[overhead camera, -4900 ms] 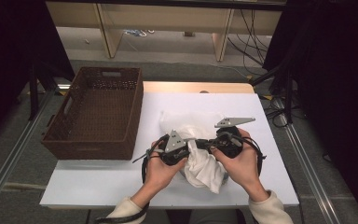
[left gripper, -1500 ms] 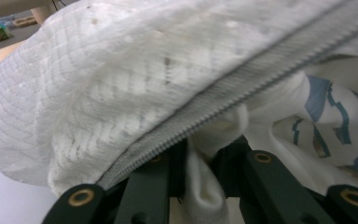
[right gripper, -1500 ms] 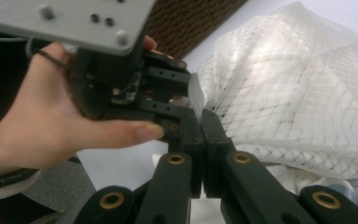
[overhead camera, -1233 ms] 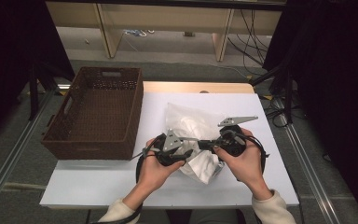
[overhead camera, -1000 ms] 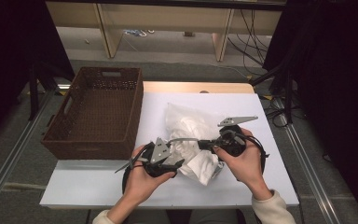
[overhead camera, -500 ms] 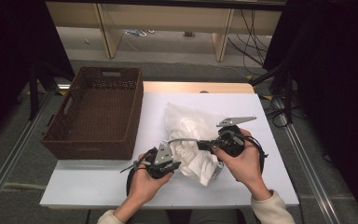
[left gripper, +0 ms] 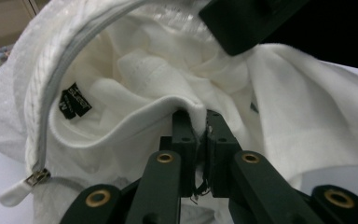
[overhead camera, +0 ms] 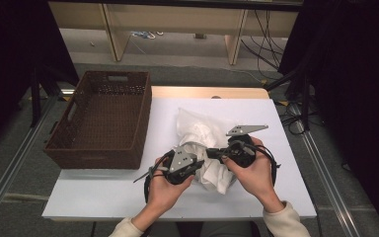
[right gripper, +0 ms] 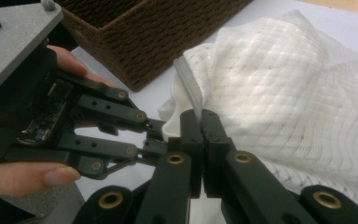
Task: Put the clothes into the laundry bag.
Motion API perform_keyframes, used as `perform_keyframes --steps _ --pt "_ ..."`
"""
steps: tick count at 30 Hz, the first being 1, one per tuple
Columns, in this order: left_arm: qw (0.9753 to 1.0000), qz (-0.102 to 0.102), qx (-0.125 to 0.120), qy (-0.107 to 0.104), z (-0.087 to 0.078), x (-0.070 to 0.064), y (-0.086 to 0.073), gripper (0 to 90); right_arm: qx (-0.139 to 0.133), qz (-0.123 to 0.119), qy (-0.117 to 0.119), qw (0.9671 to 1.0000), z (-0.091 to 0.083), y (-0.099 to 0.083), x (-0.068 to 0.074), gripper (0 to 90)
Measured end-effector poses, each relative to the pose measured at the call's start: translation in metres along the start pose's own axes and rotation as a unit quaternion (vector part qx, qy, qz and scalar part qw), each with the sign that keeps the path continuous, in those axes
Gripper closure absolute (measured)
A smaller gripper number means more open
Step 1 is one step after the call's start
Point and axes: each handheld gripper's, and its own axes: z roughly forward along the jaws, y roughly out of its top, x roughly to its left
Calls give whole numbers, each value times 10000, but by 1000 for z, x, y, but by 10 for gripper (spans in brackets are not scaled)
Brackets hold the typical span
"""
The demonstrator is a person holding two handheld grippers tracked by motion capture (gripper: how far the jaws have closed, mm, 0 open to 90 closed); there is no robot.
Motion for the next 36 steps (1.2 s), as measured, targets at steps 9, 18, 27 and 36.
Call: perform_keyframes --steps 9,18,27,36 --pt "9998 143 -25 104 6 0 9 836 -39 142 48 9999 -3 0 1 900" --pt "9997 143 103 192 32 11 8 835 75 183 72 9998 0 -1 2 900" --pt "9982 94 267 532 52 27 8 836 95 235 211 9995 -4 0 -2 900" --pt "9970 -63 310 707 48 41 1 800 44 330 132 9994 -11 1 -6 900"
